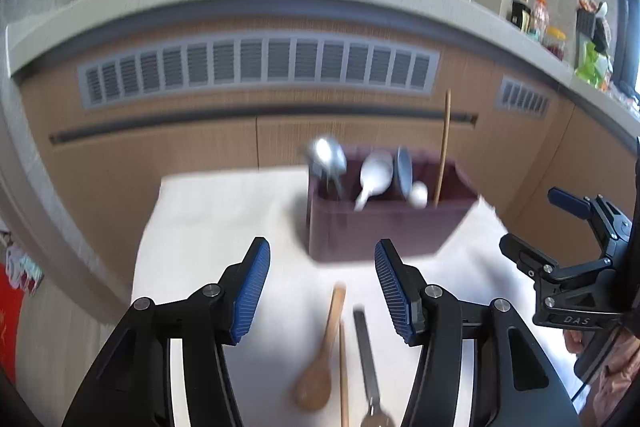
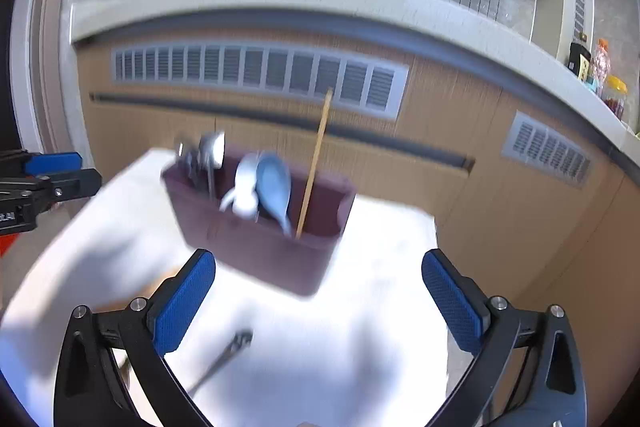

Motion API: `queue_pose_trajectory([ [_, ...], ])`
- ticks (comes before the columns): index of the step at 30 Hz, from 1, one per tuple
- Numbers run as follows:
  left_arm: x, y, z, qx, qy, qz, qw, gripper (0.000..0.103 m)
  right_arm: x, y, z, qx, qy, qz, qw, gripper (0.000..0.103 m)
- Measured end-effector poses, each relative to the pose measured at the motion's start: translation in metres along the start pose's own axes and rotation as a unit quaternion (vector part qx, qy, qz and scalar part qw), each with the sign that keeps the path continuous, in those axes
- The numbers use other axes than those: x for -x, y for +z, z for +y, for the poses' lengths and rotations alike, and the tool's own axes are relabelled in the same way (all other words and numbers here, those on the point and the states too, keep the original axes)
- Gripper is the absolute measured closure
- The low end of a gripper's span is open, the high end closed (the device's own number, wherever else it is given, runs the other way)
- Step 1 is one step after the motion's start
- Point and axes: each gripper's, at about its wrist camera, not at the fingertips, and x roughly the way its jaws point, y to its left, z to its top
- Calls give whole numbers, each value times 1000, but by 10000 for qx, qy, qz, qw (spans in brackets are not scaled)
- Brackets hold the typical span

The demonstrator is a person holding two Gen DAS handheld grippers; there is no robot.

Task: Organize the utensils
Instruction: 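Open both tools to drop the dark spoon and chopstick into the caddy, then grasp the black-handled spoon with the left tool while the right tool grasps the silver smiley spoon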

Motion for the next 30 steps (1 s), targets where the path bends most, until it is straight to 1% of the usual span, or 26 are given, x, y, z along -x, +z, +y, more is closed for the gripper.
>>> queue_pose_trajectory([
  [4, -3, -33, 4, 12, 77, 356, 9993, 45, -6, -25, 15, 84, -45, 405, 9991, 1],
  [7, -3, -56, 9, 81, 88, 589, 9982, 43, -11, -41, 28, 148, 157, 694, 9974, 1],
  [11, -2, -83, 14, 161, 117, 852, 9962, 43, -23, -59, 40, -117, 534, 1228, 9909, 1],
  [13, -2, -94, 15, 170, 112, 956, 9952, 43, -29, -67, 47, -251, 723, 1398, 9872, 3],
  [14, -2, -99, 15, 178, 101, 997, 9948, 43, -30, -70, 50, -271, 744, 1455, 9862, 5],
  [15, -2, -103, 15, 187, 71, 1043, 9943, 43, -33, -72, 54, -265, 782, 1526, 9848, 16],
  [16, -2, -105, 16, 192, 47, 1071, 9941, 43, -37, -75, 59, -237, 855, 1662, 9821, 33],
  [17, -2, -109, 17, 217, 30, 1104, 9936, 43, -40, -77, 62, -226, 933, 1786, 9792, 42],
  [18, -3, -111, 18, 248, 20, 1127, 9933, 43, -45, -80, 65, -254, 1067, 1961, 9744, 58],
  [19, -3, -113, 19, 282, 11, 1146, 9930, 43, -49, -82, 67, -313, 1198, 2095, 9699, 61],
  [21, -2, -115, 20, 329, -7, 1169, 9926, 43, -47, -84, 66, -395, 1227, 2051, 9702, 61],
  [23, -2, -116, 20, 356, -36, 1179, 9924, 43, -46, -86, 67, -350, 1322, 2087, 9684, 68],
  [24, -2, -117, 19, 366, -67, 1190, 9922, 43, -45, -86, 68, -276, 1259, 2086, 9695, 84],
  [25, -3, -116, 19, 375, -111, 1205, 9919, 43, -45, -86, 67, -219, 1201, 2093, 9702, 87],
  [26, -4, -116, 18, 381, -147, 1217, 9917, 43, -44, -86, 67, -188, 1196, 2112, 9699, 88],
  [28, -5, -114, 16, 366, -250, 1249, 9912, 43, -43, -86, 63, -207, 1176, 2131, 9697, 93],
  [30, -7, -112, 12, 296, -288, 1271, 9910, 43, -40, -87, 58, -154, 1039, 2123, 9715, 96],
])
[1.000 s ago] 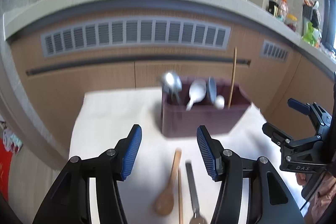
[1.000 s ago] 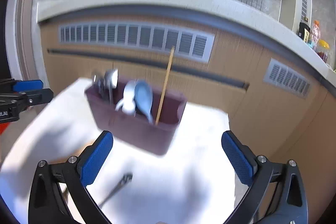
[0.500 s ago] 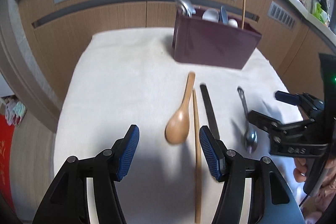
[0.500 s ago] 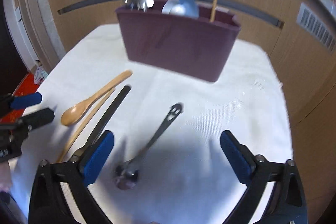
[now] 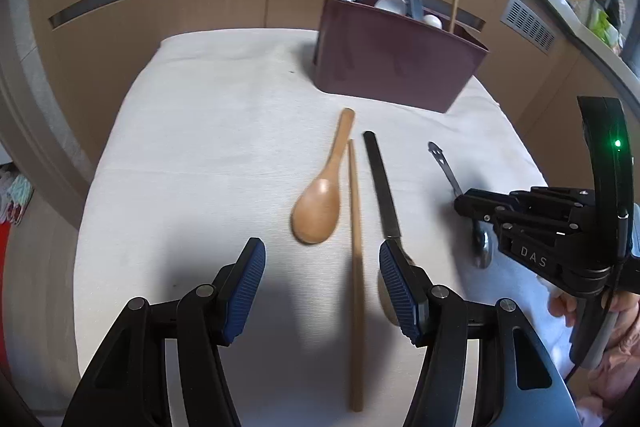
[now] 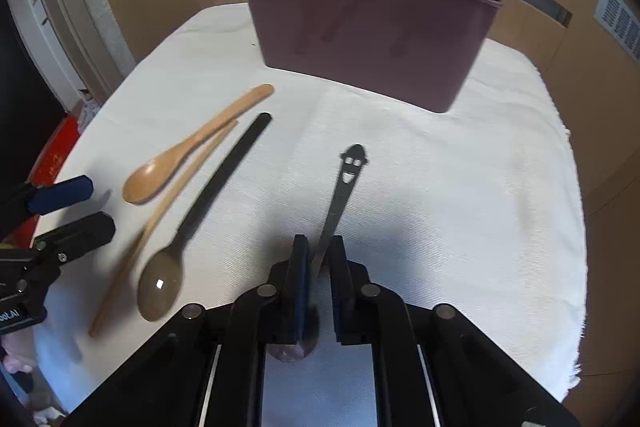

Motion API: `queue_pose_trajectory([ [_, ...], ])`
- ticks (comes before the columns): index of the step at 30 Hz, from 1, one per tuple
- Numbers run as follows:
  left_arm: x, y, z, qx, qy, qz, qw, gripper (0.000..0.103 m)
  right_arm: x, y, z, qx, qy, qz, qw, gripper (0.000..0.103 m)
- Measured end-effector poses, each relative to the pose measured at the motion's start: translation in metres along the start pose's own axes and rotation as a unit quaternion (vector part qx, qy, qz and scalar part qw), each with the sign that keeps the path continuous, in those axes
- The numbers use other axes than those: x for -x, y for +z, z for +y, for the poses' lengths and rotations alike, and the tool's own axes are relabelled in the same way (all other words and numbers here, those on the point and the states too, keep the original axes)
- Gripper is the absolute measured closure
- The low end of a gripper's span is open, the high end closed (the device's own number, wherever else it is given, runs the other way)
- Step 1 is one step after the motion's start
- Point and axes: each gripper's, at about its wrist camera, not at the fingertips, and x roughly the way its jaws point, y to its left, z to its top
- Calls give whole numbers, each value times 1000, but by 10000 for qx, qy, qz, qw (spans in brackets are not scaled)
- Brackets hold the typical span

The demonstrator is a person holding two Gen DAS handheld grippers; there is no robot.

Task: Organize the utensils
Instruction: 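Grasp the black-handled spoon with the left tool while the right tool grasps the silver smiley spoon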

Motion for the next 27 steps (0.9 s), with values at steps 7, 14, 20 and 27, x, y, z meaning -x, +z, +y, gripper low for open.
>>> queue_pose_trajectory([
  [7, -13, 17, -8, -377, -146, 201, 9990, 46, 15, -12, -26, -188, -15, -26, 9998, 98],
  [14, -22, 31, -10, -399, -196, 317, 9985, 49, 29, -21, -55, -558, 49, -146, 9983, 98],
  [20, -53, 48, -38, -680, -492, 906, 9923, 66, 28, -21, -68, -726, 206, -179, 9970, 97],
  [27, -87, 66, -72, -1369, 87, 1228, 9829, 88, 41, -27, -67, -613, 335, -356, 9969, 97],
])
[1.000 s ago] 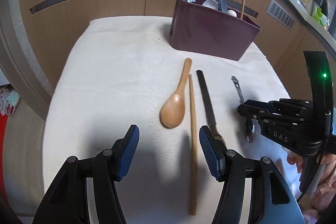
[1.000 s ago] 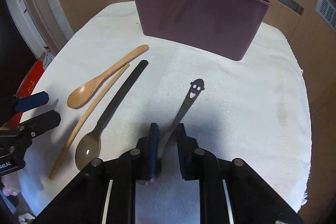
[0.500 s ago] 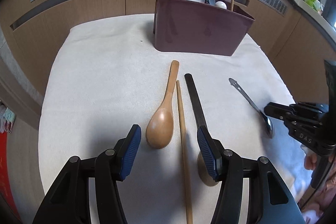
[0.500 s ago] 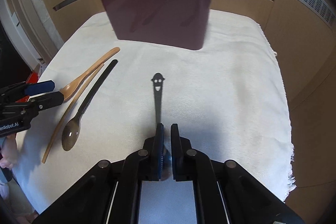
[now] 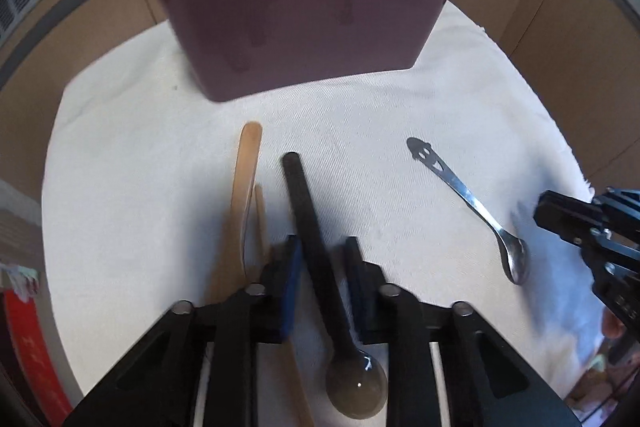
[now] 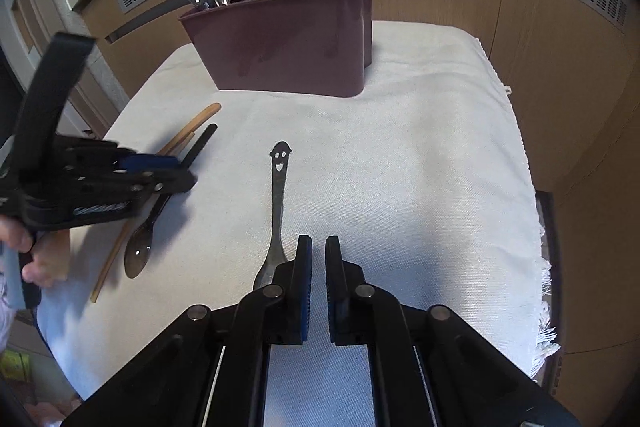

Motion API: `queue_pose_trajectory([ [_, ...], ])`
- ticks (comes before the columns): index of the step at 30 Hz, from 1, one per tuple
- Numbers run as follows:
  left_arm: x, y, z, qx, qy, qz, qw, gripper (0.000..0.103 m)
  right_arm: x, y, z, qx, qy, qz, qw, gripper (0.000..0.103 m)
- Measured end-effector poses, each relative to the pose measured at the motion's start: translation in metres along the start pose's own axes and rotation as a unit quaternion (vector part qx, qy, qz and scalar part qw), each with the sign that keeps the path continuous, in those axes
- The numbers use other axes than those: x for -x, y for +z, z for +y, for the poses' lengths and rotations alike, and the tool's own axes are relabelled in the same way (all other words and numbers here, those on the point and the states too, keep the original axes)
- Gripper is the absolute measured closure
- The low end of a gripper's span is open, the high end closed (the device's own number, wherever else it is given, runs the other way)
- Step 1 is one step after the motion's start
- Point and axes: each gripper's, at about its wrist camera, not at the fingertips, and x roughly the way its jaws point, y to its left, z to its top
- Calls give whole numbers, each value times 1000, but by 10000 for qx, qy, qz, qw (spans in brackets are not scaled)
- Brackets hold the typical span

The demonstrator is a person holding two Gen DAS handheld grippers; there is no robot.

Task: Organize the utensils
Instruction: 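Grasp the black-handled spoon with the left tool while the right tool grasps the silver smiley spoon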

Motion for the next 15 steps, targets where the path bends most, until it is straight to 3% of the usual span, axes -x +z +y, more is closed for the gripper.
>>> queue_pose_trajectory([
  [3, -2, 2, -7, -89, 100, -114, 9998, 90, 3, 4, 6, 162, 124, -65, 9998, 92],
  [8, 25, -16, -2, 286, -192, -665, 9972, 90, -13, 17, 17, 277, 371, 98, 9989, 86],
  [15, 73, -48, 25, 1095, -190, -1594, 9809, 90, -31, 26, 29, 631, 334, 542, 9960, 83],
])
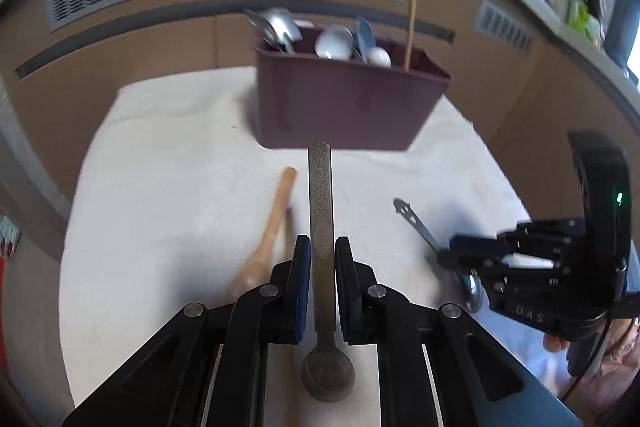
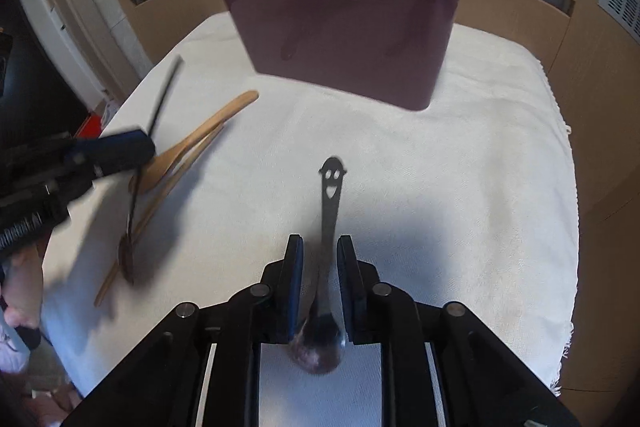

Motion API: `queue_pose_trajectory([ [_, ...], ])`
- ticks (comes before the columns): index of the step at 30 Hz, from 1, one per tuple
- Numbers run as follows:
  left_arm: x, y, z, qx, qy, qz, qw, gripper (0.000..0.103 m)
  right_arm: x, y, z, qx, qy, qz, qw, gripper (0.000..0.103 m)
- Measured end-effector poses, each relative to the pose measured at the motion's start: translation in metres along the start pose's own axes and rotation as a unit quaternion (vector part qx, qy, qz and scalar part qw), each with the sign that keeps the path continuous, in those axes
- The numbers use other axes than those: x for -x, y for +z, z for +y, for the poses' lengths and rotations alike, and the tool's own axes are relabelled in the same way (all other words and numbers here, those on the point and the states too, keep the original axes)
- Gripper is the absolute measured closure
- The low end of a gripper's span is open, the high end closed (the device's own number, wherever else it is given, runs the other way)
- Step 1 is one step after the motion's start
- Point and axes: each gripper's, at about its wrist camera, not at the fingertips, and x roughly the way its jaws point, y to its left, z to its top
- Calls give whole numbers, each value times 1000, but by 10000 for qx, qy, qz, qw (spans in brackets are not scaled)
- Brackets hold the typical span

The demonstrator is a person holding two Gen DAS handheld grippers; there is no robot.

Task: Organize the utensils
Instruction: 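Grasp the black-handled spoon with the left tool while the right tool grasps the silver smiley spoon, then lift both held spoons and carry them over the maroon caddy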

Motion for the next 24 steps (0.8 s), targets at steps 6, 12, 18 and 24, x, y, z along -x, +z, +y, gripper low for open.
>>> queue_pose_trajectory([
  [6, 22, 1, 14, 349, -87, -475, 9982, 91, 25, -41, -5, -386, 188, -134, 9990, 59],
  [12, 23, 1, 15, 472, -233, -511, 9973, 90, 18, -49, 2, -469, -232, -316, 9981, 59],
  [18, 25, -3, 15, 506, -202, -376, 9978, 90, 12, -49, 22, 242, -787, -289, 9962, 77],
  [24, 5, -9, 9, 424, -169, 108, 9989, 88, 44, -37, 14, 166, -583, -587, 9964, 77],
])
